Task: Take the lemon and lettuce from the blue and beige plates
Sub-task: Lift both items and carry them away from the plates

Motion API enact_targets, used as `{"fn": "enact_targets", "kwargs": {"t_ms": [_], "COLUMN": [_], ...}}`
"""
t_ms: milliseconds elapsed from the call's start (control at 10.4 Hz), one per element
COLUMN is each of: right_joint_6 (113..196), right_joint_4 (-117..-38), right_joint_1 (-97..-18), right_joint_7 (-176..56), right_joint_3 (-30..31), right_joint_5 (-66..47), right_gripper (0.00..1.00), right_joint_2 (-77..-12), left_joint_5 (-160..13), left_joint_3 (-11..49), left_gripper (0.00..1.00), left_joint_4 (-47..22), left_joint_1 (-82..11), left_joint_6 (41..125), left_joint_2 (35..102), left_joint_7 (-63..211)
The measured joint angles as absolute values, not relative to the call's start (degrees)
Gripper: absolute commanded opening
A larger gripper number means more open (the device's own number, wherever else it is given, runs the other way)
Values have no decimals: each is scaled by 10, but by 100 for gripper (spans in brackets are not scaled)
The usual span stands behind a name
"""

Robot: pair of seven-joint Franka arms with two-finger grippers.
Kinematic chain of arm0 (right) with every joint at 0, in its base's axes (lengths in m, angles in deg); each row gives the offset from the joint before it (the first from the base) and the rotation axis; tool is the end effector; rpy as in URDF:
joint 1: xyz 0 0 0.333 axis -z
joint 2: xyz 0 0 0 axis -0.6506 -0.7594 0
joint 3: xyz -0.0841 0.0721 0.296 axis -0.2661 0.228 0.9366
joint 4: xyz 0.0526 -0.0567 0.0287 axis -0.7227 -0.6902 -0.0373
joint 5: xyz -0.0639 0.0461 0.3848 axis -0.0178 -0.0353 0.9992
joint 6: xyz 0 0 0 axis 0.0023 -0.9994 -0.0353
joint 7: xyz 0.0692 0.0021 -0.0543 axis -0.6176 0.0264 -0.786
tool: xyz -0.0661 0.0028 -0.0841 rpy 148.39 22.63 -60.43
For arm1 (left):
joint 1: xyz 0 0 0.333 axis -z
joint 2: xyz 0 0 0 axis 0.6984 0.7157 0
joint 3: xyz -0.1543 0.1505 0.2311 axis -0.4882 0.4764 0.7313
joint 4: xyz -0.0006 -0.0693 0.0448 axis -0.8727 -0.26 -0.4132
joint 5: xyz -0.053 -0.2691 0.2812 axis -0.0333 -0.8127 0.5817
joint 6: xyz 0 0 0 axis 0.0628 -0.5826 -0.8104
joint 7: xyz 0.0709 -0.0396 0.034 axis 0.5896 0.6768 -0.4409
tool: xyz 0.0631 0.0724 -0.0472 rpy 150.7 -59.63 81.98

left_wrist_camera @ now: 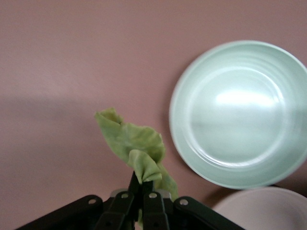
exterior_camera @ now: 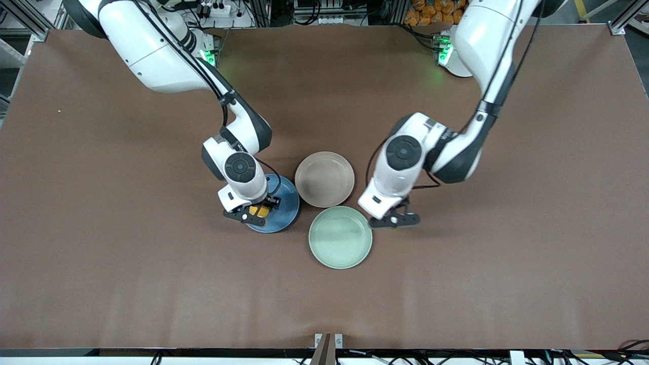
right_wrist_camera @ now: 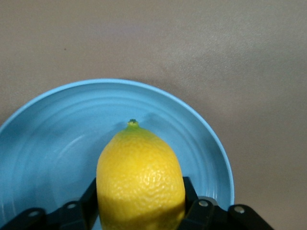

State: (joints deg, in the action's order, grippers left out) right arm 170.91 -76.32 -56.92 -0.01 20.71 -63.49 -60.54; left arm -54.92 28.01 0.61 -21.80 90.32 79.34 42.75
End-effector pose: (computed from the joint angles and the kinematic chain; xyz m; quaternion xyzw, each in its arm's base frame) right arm 0.5828 0.3239 0.1914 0.9907 -0.1297 -0.0080 0.0413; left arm 0.6200 -0.3541 0.3019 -0.9992 -0.0232 -0.0309 0.0051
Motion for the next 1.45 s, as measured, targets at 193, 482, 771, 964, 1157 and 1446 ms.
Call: {"fn": "enact_targets", "kwargs": {"t_ms": [193, 482, 771, 964, 1157, 1446], "right_joint_6": [1708, 1669, 1598, 1580, 1580, 1589], "right_joint_4": [-759, -743, -743, -755, -783, -829], "right_joint_1": [-569, -561, -528, -507, -499, -485], "right_joint_7": [0, -7, -86, -166, -278, -400], "right_joint_3": [207, 207, 206, 185, 138, 78], "right_joint_5": [-635, -618, -587, -575, -544, -532], "right_gripper": [15, 15, 15, 15, 15, 15], "right_joint_2": [-605, -576, -516, -486, -462, -430], "left_joint_5": [-549, -549, -549, -549, -549, -549], "left_joint_3": [280, 281, 280, 280, 278, 277], "left_gripper": [0, 0, 98, 100, 100, 100], "left_joint_4": [4, -1, -1, -1, -3, -38], "left_joint_1": [-269, -336, -382, -403, -405, -407], "left_joint_6": [903, 903, 903, 903, 902, 900], "left_joint_2": [794, 798, 813, 819, 819, 813], "left_joint_7": [491, 553, 604, 618, 618, 618]}}
